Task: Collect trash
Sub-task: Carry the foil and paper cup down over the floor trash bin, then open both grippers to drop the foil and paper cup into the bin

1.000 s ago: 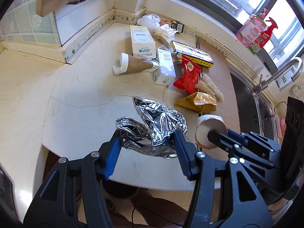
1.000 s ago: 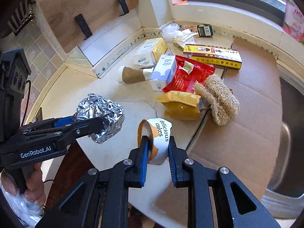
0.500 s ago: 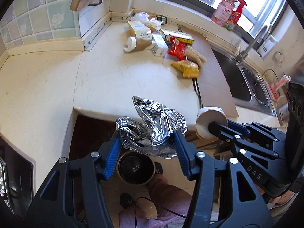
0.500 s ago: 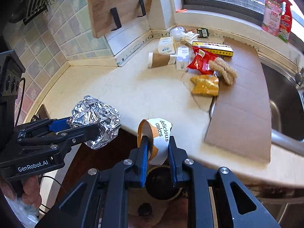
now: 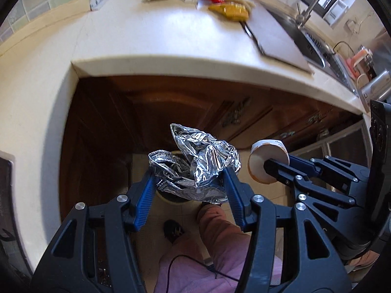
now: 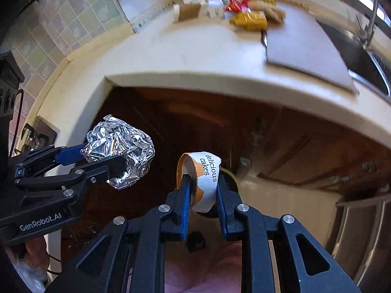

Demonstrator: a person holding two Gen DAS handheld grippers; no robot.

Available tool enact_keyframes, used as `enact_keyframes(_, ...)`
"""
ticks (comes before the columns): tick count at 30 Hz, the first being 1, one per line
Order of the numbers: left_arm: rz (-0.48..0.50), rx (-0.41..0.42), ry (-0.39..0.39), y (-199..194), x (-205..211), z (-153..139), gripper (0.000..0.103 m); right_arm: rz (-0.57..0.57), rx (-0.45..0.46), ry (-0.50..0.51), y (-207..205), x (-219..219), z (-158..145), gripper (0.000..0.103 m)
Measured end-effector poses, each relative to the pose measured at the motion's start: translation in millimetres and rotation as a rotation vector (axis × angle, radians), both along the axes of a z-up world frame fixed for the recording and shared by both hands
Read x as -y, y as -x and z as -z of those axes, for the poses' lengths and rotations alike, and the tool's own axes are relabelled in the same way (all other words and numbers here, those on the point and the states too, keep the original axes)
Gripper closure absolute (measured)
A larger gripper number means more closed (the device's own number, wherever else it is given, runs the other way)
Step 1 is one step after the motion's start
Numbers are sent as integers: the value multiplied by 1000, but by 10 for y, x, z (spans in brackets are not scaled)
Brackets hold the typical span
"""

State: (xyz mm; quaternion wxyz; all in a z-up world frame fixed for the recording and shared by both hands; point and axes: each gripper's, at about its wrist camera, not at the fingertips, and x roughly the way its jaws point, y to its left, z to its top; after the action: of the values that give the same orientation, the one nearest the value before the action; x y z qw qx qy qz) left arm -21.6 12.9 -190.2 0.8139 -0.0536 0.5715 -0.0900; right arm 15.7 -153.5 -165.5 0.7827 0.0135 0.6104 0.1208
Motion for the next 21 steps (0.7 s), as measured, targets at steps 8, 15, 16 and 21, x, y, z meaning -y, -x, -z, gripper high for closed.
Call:
enact_keyframes(8,6,-105,-20,-1,261,1123,52,64,-108,6,240,254,1154,84)
enact_keyframes(15,-45,-201,-76,-143,324,2374,52,84,-174,-19,303,392,2279,84)
enact_keyframes(16,-56,-211,-78,-168,316,2536,52,81,-180,-22,309,393,2402,84)
enact_keyframes(21,-93,-243,-86,-248,225,3087,51,52,-220,-20,219,345,3083,84)
